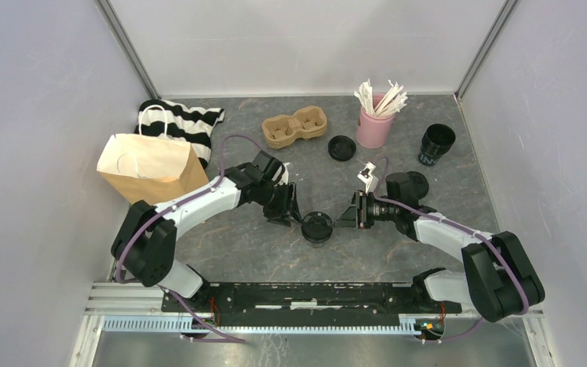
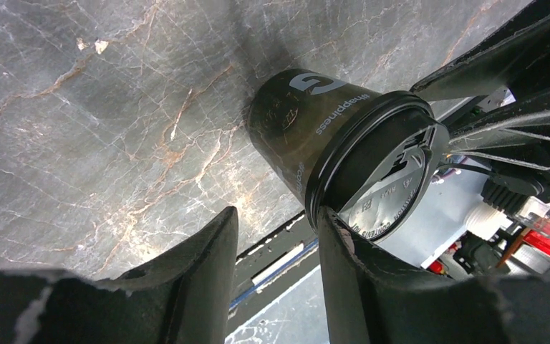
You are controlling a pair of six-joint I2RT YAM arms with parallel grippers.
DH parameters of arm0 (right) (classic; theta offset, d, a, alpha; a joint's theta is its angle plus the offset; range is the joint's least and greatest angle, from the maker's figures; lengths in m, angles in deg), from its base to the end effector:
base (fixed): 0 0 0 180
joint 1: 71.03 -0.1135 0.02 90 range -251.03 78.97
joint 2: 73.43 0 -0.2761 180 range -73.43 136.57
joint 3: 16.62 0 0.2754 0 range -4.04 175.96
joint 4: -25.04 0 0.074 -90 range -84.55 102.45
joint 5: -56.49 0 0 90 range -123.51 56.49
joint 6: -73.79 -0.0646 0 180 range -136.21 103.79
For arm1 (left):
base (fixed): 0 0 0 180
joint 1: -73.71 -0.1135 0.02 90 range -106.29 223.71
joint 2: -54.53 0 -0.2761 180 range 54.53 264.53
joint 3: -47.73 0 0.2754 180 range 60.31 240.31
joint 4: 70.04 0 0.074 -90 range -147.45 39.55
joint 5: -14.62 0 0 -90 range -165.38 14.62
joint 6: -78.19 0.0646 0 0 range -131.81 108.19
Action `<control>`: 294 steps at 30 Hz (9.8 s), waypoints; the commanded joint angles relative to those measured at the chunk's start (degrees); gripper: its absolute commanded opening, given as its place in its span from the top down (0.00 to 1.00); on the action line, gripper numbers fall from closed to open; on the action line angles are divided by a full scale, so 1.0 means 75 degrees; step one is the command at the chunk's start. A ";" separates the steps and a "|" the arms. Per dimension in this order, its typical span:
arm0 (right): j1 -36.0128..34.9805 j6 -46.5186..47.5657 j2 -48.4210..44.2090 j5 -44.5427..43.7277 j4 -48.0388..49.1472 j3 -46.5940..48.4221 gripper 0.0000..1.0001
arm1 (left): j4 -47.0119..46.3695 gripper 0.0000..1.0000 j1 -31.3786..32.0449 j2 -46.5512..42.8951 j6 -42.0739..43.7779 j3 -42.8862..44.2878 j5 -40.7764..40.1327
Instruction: Pack the takeout coffee
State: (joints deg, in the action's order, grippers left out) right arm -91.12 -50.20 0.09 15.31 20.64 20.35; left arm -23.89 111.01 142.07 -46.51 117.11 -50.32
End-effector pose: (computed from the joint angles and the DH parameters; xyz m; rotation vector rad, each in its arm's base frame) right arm 0.2190 0.1319 0.1379 -0.1995 2.4012 1.4431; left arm 0.2438 -0.2201 0.1841 0.2124 2.8922 -0.9089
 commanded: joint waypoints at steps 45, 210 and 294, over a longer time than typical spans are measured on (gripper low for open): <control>-0.0258 0.1146 0.0058 0.0814 -0.1819 0.1511 0.20 | 0.1633 0.19 0.0172 -0.0752 0.0502 0.1427 -0.1071; -0.1096 0.0425 0.1596 0.0188 0.0698 0.0676 0.35 | -0.0946 0.34 -0.0145 -0.0123 0.0702 -0.1199 0.0556; -0.0318 0.5692 0.2154 -0.3574 -0.3290 0.4888 0.05 | -0.1467 0.14 -0.1667 0.1895 -0.0001 0.2398 0.0604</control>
State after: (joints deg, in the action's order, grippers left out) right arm -93.00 -20.26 15.45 -5.61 3.57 50.75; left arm -35.06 98.75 157.13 -46.79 135.18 -45.32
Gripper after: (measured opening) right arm 0.944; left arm 0.855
